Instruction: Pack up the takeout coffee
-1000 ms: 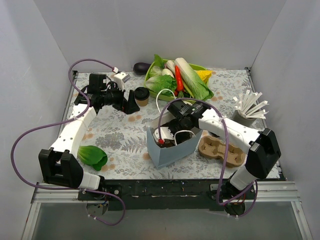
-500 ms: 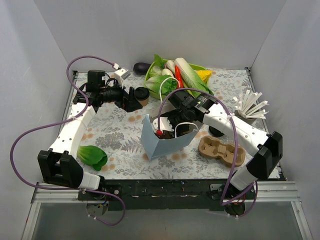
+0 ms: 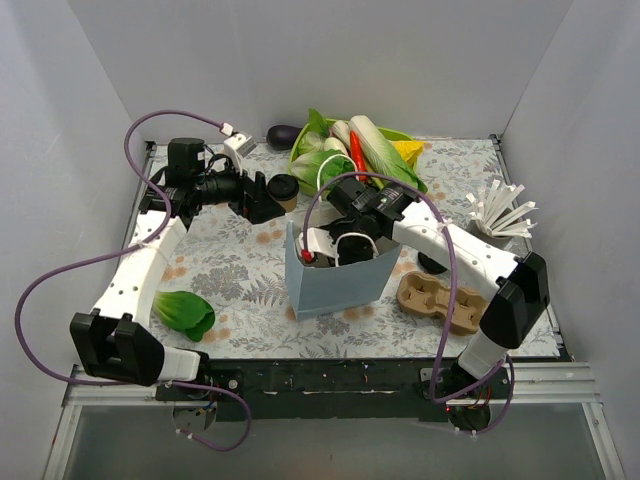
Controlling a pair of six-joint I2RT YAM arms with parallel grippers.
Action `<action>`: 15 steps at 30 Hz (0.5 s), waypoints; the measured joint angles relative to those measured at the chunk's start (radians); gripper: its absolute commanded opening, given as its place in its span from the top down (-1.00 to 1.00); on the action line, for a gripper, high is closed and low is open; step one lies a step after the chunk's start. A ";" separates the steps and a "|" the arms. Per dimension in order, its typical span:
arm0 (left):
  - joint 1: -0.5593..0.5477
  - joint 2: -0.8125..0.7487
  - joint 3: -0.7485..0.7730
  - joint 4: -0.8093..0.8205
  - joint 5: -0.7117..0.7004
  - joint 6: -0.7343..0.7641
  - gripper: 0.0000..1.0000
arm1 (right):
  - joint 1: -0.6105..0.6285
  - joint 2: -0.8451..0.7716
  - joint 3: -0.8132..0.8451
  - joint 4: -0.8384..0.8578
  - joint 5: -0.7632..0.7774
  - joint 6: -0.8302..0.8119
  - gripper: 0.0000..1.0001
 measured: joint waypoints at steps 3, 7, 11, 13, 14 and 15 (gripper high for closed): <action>0.000 -0.031 0.000 0.027 0.035 -0.027 -0.96 | 0.014 0.027 0.016 -0.008 0.057 0.006 -0.73; 0.000 -0.041 0.000 0.060 0.102 -0.065 -0.96 | 0.061 0.058 0.013 -0.042 0.177 0.006 -0.75; -0.001 -0.039 0.000 0.074 0.160 -0.094 -0.95 | 0.077 0.069 0.008 -0.048 0.214 0.011 -0.75; -0.001 -0.039 0.000 0.078 0.183 -0.102 -0.94 | 0.077 0.070 0.010 -0.049 0.220 0.023 -0.75; -0.001 -0.037 0.000 0.080 0.195 -0.105 -0.94 | 0.076 0.072 0.012 -0.050 0.224 0.030 -0.75; -0.001 -0.036 0.000 0.080 0.206 -0.105 -0.94 | 0.076 0.076 0.014 -0.050 0.225 0.034 -0.75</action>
